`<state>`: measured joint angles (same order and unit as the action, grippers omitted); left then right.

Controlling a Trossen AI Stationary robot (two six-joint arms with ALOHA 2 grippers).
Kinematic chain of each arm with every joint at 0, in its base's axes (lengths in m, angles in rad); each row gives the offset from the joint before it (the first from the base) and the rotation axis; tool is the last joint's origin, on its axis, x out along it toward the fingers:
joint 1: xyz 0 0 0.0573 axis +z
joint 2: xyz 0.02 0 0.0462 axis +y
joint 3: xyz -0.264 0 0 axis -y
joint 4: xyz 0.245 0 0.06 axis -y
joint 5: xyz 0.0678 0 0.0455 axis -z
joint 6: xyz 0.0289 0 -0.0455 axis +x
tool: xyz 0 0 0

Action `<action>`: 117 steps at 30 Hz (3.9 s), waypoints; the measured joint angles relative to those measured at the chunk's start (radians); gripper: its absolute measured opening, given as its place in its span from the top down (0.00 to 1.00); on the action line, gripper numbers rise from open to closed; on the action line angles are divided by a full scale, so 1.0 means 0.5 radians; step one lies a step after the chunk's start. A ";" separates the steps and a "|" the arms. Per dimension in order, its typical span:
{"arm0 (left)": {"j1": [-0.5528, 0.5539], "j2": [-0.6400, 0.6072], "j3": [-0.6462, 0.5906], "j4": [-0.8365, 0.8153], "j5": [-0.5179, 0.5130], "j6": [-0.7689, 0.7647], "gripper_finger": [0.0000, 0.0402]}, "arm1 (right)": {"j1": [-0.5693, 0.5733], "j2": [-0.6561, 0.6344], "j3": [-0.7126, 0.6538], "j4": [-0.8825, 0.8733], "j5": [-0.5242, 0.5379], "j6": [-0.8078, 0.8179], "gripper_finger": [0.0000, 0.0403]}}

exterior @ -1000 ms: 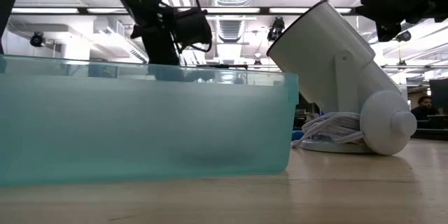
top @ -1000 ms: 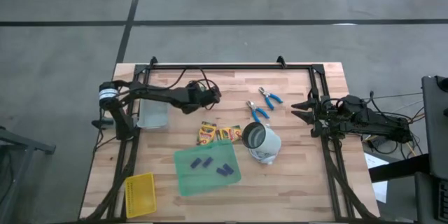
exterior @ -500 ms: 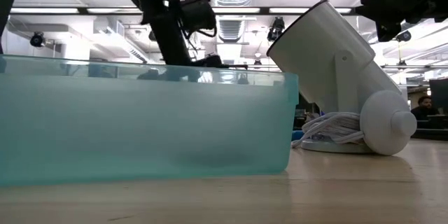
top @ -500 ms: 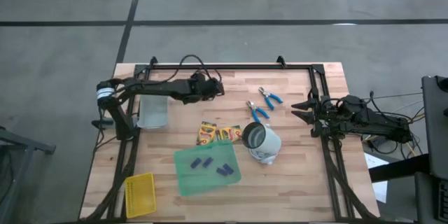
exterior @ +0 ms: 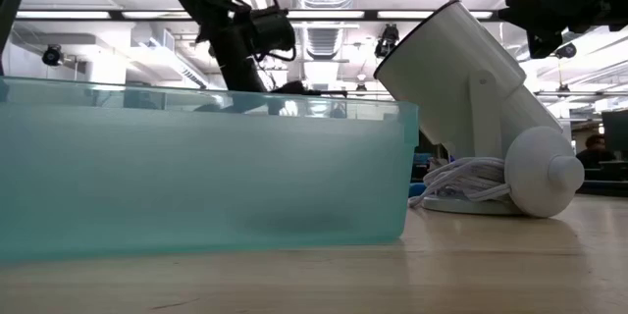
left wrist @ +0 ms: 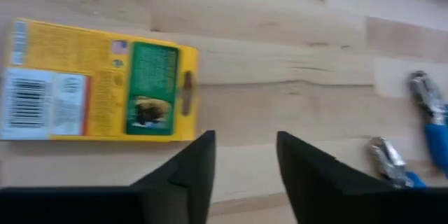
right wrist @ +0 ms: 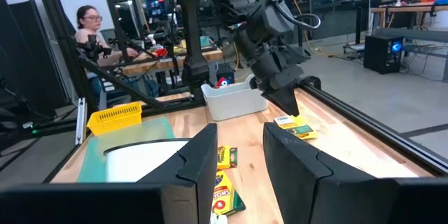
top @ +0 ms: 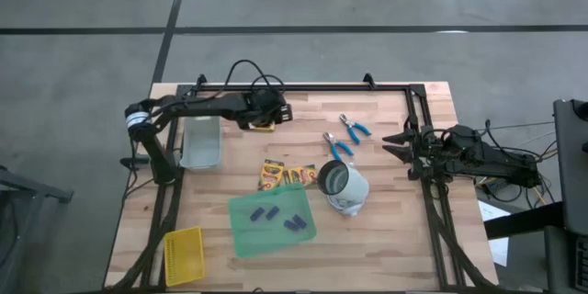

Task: Pick & Place School Supplies
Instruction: Put the yellow crayon box into the gray bin

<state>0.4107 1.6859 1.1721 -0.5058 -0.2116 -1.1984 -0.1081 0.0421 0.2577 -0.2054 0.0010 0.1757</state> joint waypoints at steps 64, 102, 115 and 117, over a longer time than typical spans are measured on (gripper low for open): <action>-0.182 -0.118 -0.027 0.301 0.767 0.744 0.54 | 0.002 0.000 0.000 0.074 -0.009 0.210 0.72; 0.101 -0.475 -0.020 -0.215 0.391 1.659 0.54 | -1.423 2.352 1.378 0.516 -1.340 -0.308 0.72; 0.158 -0.316 -0.031 -0.244 -0.035 1.217 0.54 | -1.585 3.206 2.108 0.119 -1.844 -0.872 0.72; 0.172 -0.289 -0.031 -0.241 -0.030 1.156 0.54 | -1.600 3.284 2.147 0.105 -1.841 -0.931 0.72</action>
<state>0.4967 1.5414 1.1568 -0.6262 -0.2268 -0.6203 -0.9082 1.6844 1.3311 -0.1527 -0.9195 -0.2901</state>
